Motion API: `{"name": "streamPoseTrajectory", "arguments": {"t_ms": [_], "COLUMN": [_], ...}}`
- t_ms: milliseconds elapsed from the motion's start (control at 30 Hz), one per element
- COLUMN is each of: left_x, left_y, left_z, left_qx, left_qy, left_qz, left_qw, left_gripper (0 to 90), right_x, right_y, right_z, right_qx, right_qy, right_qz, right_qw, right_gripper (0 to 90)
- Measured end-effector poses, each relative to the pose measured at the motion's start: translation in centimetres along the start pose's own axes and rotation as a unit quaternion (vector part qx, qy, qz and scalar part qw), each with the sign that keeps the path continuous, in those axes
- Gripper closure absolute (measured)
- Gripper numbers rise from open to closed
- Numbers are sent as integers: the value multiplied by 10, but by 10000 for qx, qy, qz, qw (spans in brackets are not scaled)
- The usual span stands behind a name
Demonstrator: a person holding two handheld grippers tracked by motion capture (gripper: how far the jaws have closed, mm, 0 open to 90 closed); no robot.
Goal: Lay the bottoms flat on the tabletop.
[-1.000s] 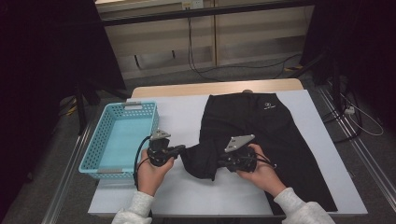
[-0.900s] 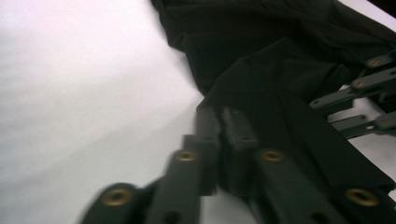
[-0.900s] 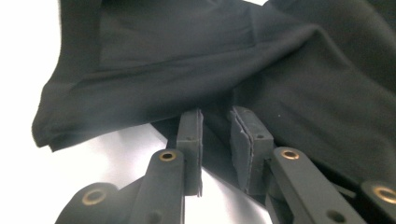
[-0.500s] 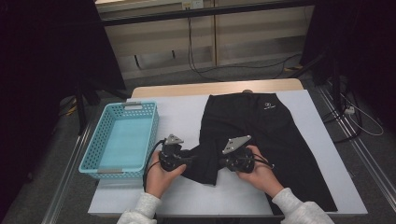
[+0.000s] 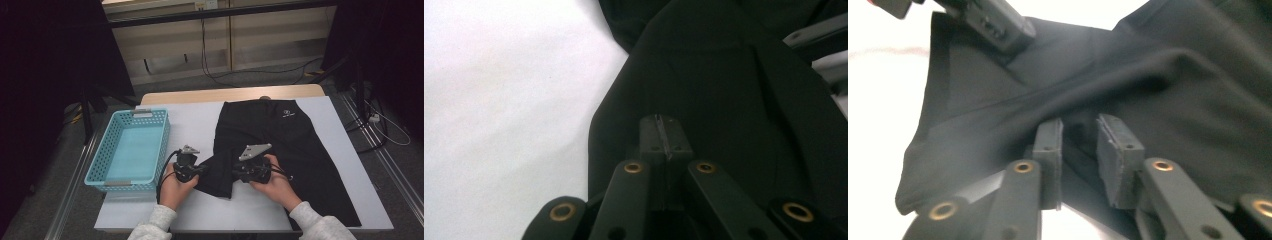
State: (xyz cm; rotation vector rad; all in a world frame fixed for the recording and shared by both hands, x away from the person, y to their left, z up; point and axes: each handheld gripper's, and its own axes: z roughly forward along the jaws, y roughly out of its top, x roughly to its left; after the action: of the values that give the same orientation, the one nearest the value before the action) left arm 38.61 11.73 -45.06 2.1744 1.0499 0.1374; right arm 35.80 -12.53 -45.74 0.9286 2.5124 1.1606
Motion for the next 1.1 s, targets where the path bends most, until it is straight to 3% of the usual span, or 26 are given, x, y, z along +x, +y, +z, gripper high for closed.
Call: {"name": "streamPoseTrajectory", "arguments": {"t_ms": [67,167,233,367,600,833,967,1100], "left_x": [0,-1,-1,3,13,11,11,8], "left_y": [0,1,2,2,1,1,1,0], "left_z": [0,0,-1,-8,-19,-19,-19,-17], "left_qx": [9,-20,-27,-181,-359,-350,-506,-523], "left_qy": [-13,26,36,-13,-36,-114,-161,-305], "left_qz": [-19,-5,-31,-184,-418,-354,-264,-174], "left_qw": [10000,10000,10000,9997,9985,9987,9982,9980], "left_gripper": [900,900,900,900,900,900,900,730], "right_x": [2,5,4,2,1,-2,-8,-11], "right_y": [-1,0,0,0,-3,-7,-9,-7], "right_z": [5,7,6,-1,-21,-37,-45,-46], "right_qx": [-26,0,12,75,52,59,-17,-176], "right_qy": [-39,-112,-89,-34,112,201,195,170], "right_qz": [-34,-74,57,97,-1,-34,94,236], "right_qw": [10000,9999,9999,9999,9999,9998,9998,9994], "right_gripper": [733,876,884,890,892,892,891,890]}}
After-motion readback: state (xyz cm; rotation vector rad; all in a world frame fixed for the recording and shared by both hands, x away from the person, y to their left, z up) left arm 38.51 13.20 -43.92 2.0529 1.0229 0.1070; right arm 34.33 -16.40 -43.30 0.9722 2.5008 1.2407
